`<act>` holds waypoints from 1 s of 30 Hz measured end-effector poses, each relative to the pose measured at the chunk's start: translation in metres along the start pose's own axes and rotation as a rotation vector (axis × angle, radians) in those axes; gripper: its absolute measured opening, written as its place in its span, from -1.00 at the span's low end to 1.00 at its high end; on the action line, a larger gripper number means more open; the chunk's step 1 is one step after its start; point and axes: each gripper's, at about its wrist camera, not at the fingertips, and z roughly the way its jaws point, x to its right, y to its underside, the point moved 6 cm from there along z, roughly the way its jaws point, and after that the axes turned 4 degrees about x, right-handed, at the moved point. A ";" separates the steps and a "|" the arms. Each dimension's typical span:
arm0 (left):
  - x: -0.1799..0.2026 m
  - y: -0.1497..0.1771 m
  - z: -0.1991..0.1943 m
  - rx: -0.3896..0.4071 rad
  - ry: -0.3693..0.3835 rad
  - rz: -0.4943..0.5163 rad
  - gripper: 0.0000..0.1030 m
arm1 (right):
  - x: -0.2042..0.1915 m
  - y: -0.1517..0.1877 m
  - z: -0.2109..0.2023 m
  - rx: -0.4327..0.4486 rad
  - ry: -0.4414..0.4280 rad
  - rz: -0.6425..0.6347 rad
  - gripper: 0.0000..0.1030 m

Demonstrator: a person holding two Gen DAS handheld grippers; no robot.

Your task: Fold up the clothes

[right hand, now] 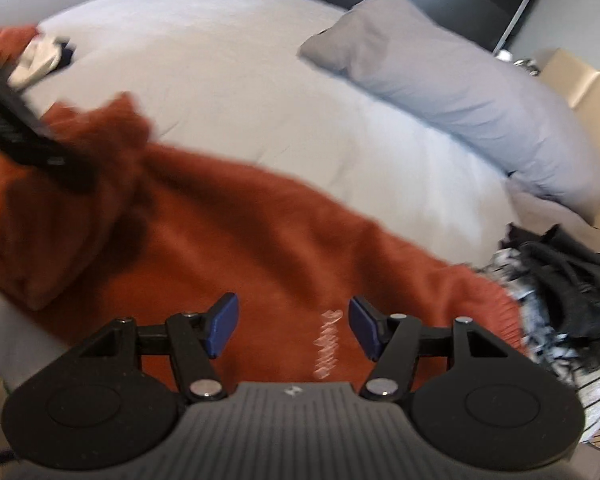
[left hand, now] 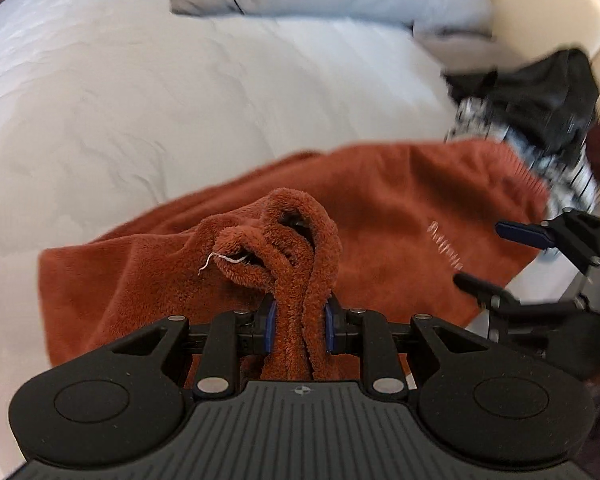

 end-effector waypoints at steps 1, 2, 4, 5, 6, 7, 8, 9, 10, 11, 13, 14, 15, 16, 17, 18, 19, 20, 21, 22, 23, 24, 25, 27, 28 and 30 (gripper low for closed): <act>0.003 0.000 0.007 -0.007 -0.005 0.013 -0.56 | -0.006 0.002 0.003 -0.010 -0.007 -0.014 0.25; 0.006 0.000 0.011 -0.010 -0.008 0.024 -0.54 | -0.013 0.005 0.005 -0.019 -0.014 -0.028 0.25; 0.012 0.000 0.016 -0.013 -0.011 0.043 -0.39 | -0.016 0.007 0.011 -0.037 -0.014 -0.033 0.25; 0.015 0.000 0.017 -0.015 -0.007 0.052 -0.28 | -0.016 0.006 0.014 -0.042 -0.015 -0.026 0.25; 0.019 0.000 0.017 -0.011 0.005 0.060 -0.08 | -0.013 0.005 0.014 -0.041 -0.019 -0.009 0.25; 0.023 0.000 0.014 -0.001 0.023 0.068 -0.01 | -0.009 0.004 0.014 -0.037 -0.020 0.011 0.25; 0.028 -0.001 0.010 0.009 0.039 0.076 -0.01 | -0.006 0.002 0.014 -0.031 -0.019 0.030 0.26; 0.032 -0.002 0.004 0.019 0.055 0.085 0.01 | -0.002 0.001 0.012 -0.022 -0.018 0.047 0.28; 0.036 -0.002 -0.003 0.032 0.071 0.093 0.04 | 0.002 0.000 0.010 -0.013 -0.019 0.065 0.31; 0.039 -0.003 -0.010 0.046 0.087 0.099 0.05 | 0.005 -0.001 0.008 -0.004 -0.025 0.083 0.31; 0.041 -0.007 -0.026 0.089 0.112 0.097 0.06 | 0.008 -0.001 0.005 0.006 -0.049 0.119 0.31; 0.038 -0.008 -0.033 0.110 0.118 0.090 0.06 | 0.008 -0.001 0.003 0.010 -0.063 0.136 0.31; 0.034 -0.009 -0.039 0.129 0.114 0.081 0.06 | 0.009 -0.001 0.001 0.014 -0.077 0.152 0.31; 0.029 -0.009 -0.045 0.146 0.102 0.069 0.06 | 0.009 -0.002 0.000 0.019 -0.093 0.169 0.31; 0.023 -0.010 -0.050 0.160 0.085 0.059 0.06 | 0.008 -0.004 -0.002 0.027 -0.113 0.188 0.31; 0.016 -0.009 -0.055 0.170 0.063 0.051 0.06 | 0.007 -0.006 -0.004 0.035 -0.138 0.211 0.28; 0.007 -0.008 -0.059 0.175 0.041 0.044 0.06 | 0.006 -0.008 -0.005 0.044 -0.167 0.237 0.28; 0.000 -0.005 -0.061 0.174 0.023 0.036 0.06 | 0.004 -0.011 -0.005 0.052 -0.195 0.266 0.28; -0.006 -0.003 -0.061 0.170 0.007 0.029 0.06 | 0.004 -0.014 -0.007 0.058 -0.220 0.297 0.25; -0.014 0.000 -0.062 0.166 -0.009 0.020 0.06 | 0.003 -0.018 -0.008 0.063 -0.247 0.331 0.25; -0.022 0.004 -0.063 0.160 -0.024 0.011 0.06 | 0.002 -0.021 -0.008 0.066 -0.275 0.367 0.25; -0.030 0.008 -0.063 0.151 -0.039 0.004 0.06 | 0.001 -0.024 -0.007 0.067 -0.301 0.405 0.25; -0.038 0.012 -0.063 0.139 -0.055 -0.003 0.06 | 0.001 -0.028 -0.005 0.067 -0.323 0.439 0.25; -0.054 0.021 -0.064 0.119 -0.078 -0.021 0.06 | -0.003 -0.036 -0.002 0.067 -0.359 0.491 0.25; -0.061 0.026 -0.063 0.108 -0.086 -0.032 0.06 | -0.005 -0.040 0.002 0.067 -0.377 0.509 0.24; -0.074 0.036 -0.063 0.089 -0.104 -0.050 0.06 | -0.014 -0.047 0.011 0.048 -0.417 0.542 0.16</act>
